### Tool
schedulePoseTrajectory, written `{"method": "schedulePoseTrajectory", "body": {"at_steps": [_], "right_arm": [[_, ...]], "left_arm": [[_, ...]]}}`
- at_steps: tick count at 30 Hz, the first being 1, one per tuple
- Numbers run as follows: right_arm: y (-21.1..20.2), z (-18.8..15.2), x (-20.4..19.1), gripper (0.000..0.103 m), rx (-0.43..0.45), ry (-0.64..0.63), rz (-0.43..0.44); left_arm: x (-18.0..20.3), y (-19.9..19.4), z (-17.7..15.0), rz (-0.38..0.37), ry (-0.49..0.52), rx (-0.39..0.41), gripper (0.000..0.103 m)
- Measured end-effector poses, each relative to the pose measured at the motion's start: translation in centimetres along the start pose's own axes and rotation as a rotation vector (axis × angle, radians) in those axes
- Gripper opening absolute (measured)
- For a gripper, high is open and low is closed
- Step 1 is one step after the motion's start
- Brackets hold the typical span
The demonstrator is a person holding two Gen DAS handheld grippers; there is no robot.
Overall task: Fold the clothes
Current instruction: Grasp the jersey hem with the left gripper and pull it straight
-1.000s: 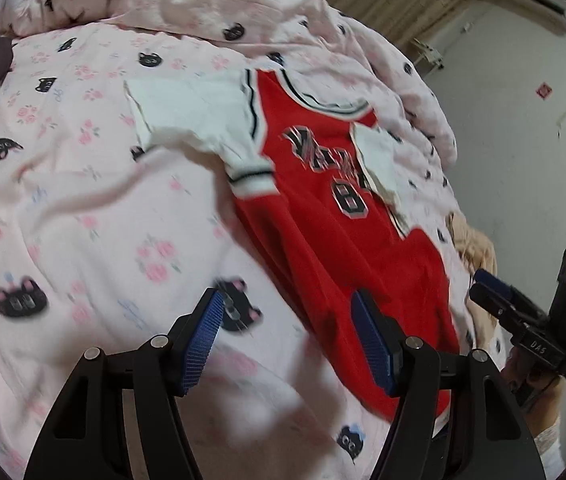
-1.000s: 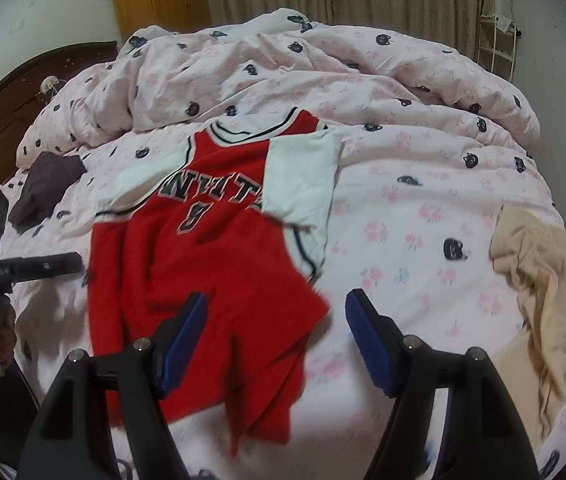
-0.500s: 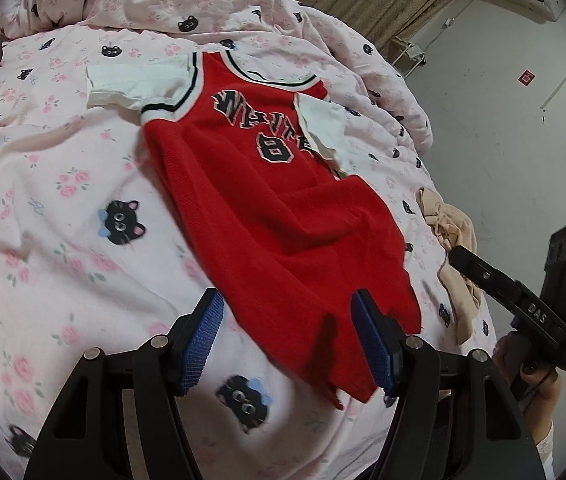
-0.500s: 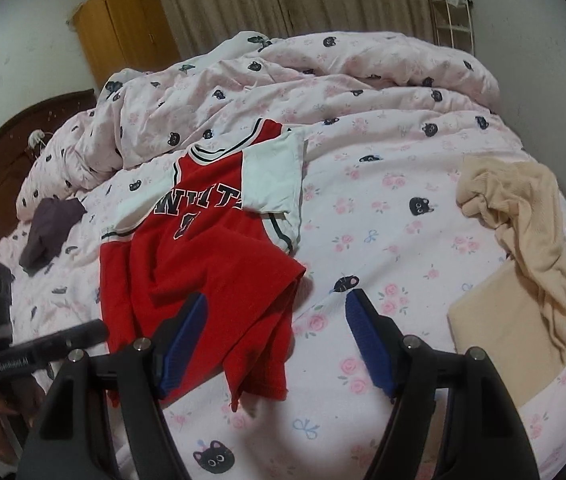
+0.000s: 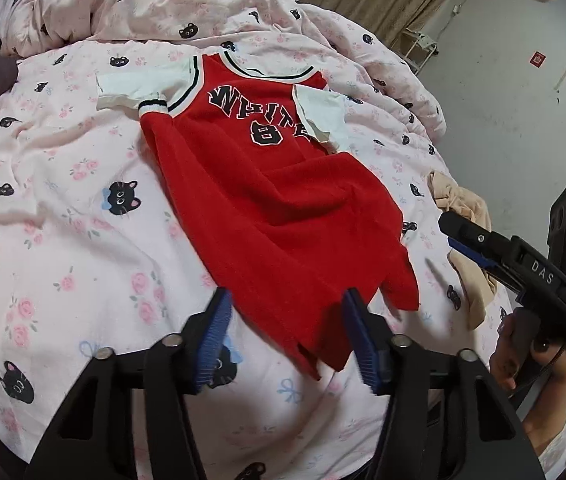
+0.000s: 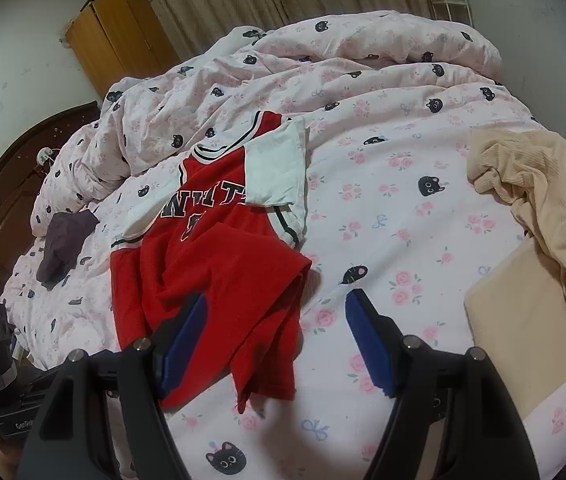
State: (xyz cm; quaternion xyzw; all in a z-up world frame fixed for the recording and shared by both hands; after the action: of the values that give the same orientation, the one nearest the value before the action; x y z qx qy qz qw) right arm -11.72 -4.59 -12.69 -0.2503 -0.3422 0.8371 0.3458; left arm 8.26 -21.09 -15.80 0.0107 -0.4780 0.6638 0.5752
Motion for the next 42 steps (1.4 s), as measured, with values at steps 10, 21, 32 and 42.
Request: {"method": "schedulePoseTrajectory", "body": {"at_steps": [10,21,32,42], "right_arm": [[0.0,-0.1,-0.3,0.073,-0.002,-0.013,0.011],[0.3,-0.1,-0.4,0.073,-0.013,-0.014,0.020],[0.0,0.2,1.6,0.073,-0.009,0.083,0.046],[-0.3,-0.2,1.2,0.073,-0.024,0.069,0.096]], "left_arm": [[-1.6,1.5,-0.7,0.029,-0.098,-0.038,0.031],[-2.1,1.4,-0.9,0.016,-0.092,-0.047,0.005],[-2.0,-5.1,0.7,-0.015,-0.024,0.033,0.004],[-7.3,-13.0,1.9,0.106,-0.045,0.154,0.003]]}}
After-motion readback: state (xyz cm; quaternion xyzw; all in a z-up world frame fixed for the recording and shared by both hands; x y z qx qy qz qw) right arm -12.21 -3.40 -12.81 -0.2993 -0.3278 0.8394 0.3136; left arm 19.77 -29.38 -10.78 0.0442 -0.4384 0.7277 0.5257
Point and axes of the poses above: each gripper's, at about its wrist camera, not at the fingertips, and y roughly the way its jaws point, x to its right, z to its top, the point moved 3 cm from there along y, roughly the way its jaws point, and after that the axes turned 13 degrees about -z, right-handed, at the moved point
